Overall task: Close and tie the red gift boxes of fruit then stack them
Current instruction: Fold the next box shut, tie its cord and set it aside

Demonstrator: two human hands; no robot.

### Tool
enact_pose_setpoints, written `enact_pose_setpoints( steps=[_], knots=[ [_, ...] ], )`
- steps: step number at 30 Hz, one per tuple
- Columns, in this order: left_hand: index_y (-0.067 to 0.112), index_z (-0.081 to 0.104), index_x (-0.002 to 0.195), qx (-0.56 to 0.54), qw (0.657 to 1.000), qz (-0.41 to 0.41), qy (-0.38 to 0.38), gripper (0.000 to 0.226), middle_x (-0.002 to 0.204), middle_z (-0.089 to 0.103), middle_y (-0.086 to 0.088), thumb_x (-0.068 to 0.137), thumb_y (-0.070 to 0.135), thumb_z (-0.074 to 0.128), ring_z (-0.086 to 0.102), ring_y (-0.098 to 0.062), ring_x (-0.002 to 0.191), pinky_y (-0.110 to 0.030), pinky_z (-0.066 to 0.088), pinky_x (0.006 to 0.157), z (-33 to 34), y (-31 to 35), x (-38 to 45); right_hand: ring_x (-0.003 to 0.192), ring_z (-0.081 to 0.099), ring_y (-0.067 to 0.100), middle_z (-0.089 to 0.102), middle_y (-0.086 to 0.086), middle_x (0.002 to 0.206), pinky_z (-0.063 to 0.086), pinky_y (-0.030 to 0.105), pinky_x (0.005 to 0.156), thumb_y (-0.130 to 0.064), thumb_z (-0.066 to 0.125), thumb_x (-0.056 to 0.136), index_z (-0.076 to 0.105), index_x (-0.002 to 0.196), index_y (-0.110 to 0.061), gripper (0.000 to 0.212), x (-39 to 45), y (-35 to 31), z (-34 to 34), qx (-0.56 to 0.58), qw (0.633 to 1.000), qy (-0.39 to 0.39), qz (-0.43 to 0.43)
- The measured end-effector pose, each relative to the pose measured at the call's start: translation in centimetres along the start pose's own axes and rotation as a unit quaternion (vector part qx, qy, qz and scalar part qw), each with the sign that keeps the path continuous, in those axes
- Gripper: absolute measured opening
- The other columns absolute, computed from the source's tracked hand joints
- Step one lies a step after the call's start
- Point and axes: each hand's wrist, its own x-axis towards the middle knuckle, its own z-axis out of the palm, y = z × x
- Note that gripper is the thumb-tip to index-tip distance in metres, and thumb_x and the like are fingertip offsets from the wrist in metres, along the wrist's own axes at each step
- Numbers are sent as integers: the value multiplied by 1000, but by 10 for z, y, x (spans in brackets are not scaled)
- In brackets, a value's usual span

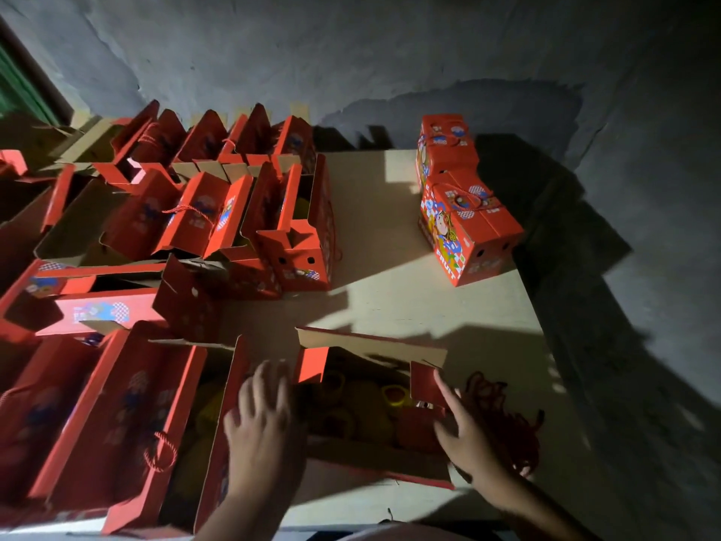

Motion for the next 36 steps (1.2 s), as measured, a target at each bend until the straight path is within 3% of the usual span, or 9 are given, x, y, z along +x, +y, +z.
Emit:
enact_pose_setpoints(
  steps=[2, 7, 12, 16, 19, 22, 25, 29, 36],
  knots=[
    [27, 21, 160, -62, 994, -47, -81, 83, 169, 4, -4, 93, 50, 64, 18, -29, 153, -46, 31, 121, 10, -15, -3, 147, 32, 6, 21, -19, 163, 42, 6, 98, -37, 65, 98, 22, 151, -63, 74, -2, 6, 1, -38, 999, 2, -34],
    [40, 54, 141, -306, 939, 3, -155, 41, 130, 60, 19, 101, 45, 56, 56, 4, 115, -6, 43, 84, 19, -25, -4, 134, 47, 10, 20, -3, 168, 36, 8, 87, -45, 52, 104, 21, 154, -53, 60, -5, 14, -3, -176, 982, -13, -60],
    [32, 31, 158, -222, 952, 112, -181, 98, 160, 28, 17, 81, 93, 28, 20, -5, 145, -37, 23, 122, 35, -48, 1, 157, 0, 10, -18, -20, 168, 16, 11, 115, -31, 46, 108, 11, 159, -44, 63, -8, 18, -10, -227, 961, -58, -149],
    [39, 0, 161, -100, 961, 171, -193, 132, 161, -5, 26, 53, 105, 38, 1, -12, 151, -48, 28, 121, 33, -61, 13, 154, -23, 9, -26, -23, 165, 8, 28, 128, -18, 47, 106, -3, 161, -38, 76, -8, 25, -21, -337, 915, -114, -189],
    [40, -2, 161, -183, 960, 170, -126, 126, 161, 1, 28, 67, 74, 74, 8, -2, 149, -39, 31, 120, 32, -58, 24, 156, -17, 8, -16, -23, 168, 16, 19, 122, -2, 56, 90, 4, 162, -36, 95, -7, 24, -32, -282, 927, -157, -190],
    [49, 29, 150, -270, 930, 168, -182, 98, 146, 44, 32, 72, 45, 88, 45, 14, 129, -15, 45, 105, 23, -49, 43, 156, -11, 4, -7, -23, 169, 10, 19, 123, -28, 62, 88, 9, 162, -40, 92, -14, 22, -35, -238, 942, -154, -179],
    [33, 59, 128, -206, 951, 182, -142, 60, 112, 71, 15, 75, 47, 84, 68, -6, 103, -30, 56, 85, 16, -41, 62, 152, 20, -2, 29, -22, 163, 18, 11, 118, -59, 66, 83, 34, 155, -47, 79, -23, 15, -31, -181, 969, -112, -121],
    [32, 54, 135, -161, 974, 145, -59, 61, 110, 70, 4, 81, 38, 79, 69, -21, 100, -30, 51, 76, 19, -31, 79, 124, 57, -4, 66, -16, 131, 45, 27, 109, -26, 71, 96, 62, 131, -35, 38, -20, -2, -14, -16, 999, -3, -41],
    [30, 49, 146, -25, 963, 264, -47, 72, 153, 40, -1, 82, 55, 70, 39, -27, 142, -46, 48, 103, 44, -38, 70, 140, 45, 16, 45, 0, 153, 20, 5, 112, -13, 84, 82, 61, 135, -12, 58, -11, -12, 3, -69, 992, 82, -71]
  ],
)
